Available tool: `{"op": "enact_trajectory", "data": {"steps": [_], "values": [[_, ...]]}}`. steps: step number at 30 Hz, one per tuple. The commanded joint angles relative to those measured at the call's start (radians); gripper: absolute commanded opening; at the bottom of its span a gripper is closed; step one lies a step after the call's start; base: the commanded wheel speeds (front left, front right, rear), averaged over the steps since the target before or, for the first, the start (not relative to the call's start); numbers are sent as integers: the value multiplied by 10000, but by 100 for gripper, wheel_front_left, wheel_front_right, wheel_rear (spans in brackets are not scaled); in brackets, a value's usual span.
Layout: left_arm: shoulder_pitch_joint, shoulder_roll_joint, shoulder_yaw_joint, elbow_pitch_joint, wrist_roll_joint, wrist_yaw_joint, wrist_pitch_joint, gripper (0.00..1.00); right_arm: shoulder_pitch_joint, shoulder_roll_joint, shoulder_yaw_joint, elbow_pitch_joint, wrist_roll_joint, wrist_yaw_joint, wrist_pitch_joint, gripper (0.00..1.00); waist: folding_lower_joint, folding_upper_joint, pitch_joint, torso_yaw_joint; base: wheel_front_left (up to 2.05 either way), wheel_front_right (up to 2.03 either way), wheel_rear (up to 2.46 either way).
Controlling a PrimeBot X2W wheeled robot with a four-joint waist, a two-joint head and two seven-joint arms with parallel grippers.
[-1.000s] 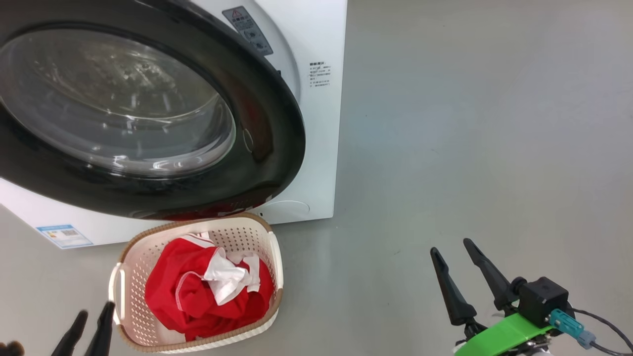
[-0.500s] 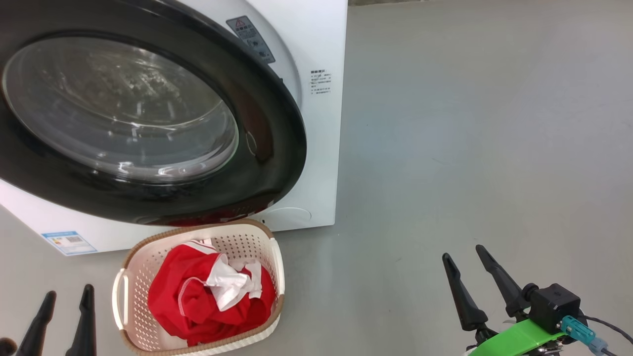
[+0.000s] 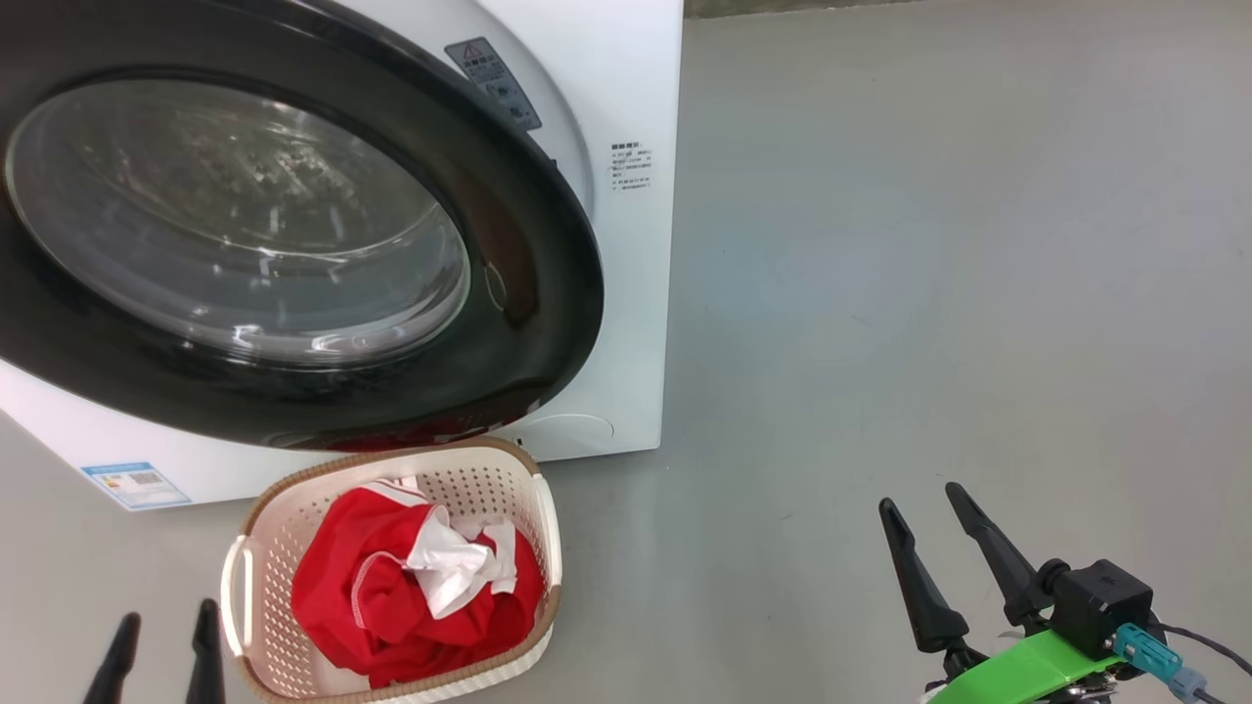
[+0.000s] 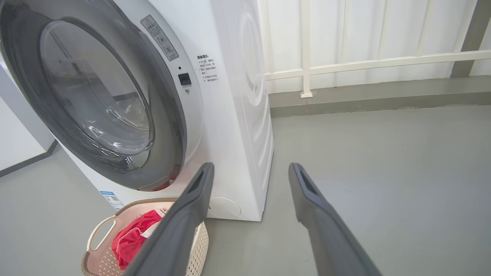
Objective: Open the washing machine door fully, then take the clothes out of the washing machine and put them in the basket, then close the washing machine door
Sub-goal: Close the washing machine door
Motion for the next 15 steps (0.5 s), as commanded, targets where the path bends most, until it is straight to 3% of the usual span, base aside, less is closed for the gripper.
{"op": "enact_trajectory", "data": {"steps": [1,15], "values": [[-236,106,475,-283,110,-29,-121,100,17,-68,189,-257,8,16,-48,100,0,0,13,7,0,0,0],[-271,-60,652,-602,302,-29,-122,100,-28,-10,106,-297,-42,16,-48,100,0,0,38,44,0,0,0]]}}
